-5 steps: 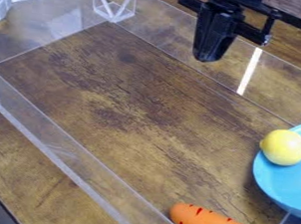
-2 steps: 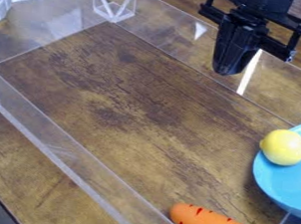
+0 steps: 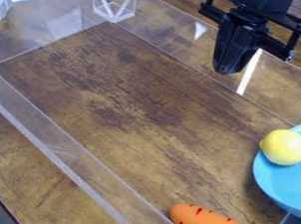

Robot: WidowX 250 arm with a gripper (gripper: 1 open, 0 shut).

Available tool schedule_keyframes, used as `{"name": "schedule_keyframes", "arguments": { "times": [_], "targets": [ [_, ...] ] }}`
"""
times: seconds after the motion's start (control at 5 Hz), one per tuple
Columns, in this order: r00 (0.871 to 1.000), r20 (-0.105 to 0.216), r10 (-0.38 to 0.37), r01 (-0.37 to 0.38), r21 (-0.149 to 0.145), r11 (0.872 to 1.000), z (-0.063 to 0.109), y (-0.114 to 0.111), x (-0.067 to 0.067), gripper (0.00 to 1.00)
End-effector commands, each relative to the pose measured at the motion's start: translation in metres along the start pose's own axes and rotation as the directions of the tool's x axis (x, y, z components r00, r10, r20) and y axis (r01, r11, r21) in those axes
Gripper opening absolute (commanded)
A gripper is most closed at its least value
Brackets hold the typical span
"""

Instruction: Put the purple eggplant on the blue tray

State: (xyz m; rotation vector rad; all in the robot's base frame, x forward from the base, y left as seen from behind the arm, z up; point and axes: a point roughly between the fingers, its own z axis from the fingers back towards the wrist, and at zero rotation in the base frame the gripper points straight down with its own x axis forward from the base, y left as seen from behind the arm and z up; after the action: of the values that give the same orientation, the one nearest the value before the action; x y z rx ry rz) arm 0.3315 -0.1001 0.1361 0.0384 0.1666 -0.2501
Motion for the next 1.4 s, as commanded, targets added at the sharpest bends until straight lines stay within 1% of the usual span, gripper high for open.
{"name": "schedule_keyframes", "arguments": {
  "times": [0.0,0.8,1.2],
  "targets": [
    [0.996,0.074,0.039,-0.039,-0.004,0.999,0.02,0.012,0.002,0.0],
    [0.99,0.103,0.1,-0.102,0.009,0.995,0.018,0.03,0.007,0.0],
    [0.986,0.104,0.127,-0.13,0.021,0.991,0.017,0.036,0.007,0.0]
  ]
}}
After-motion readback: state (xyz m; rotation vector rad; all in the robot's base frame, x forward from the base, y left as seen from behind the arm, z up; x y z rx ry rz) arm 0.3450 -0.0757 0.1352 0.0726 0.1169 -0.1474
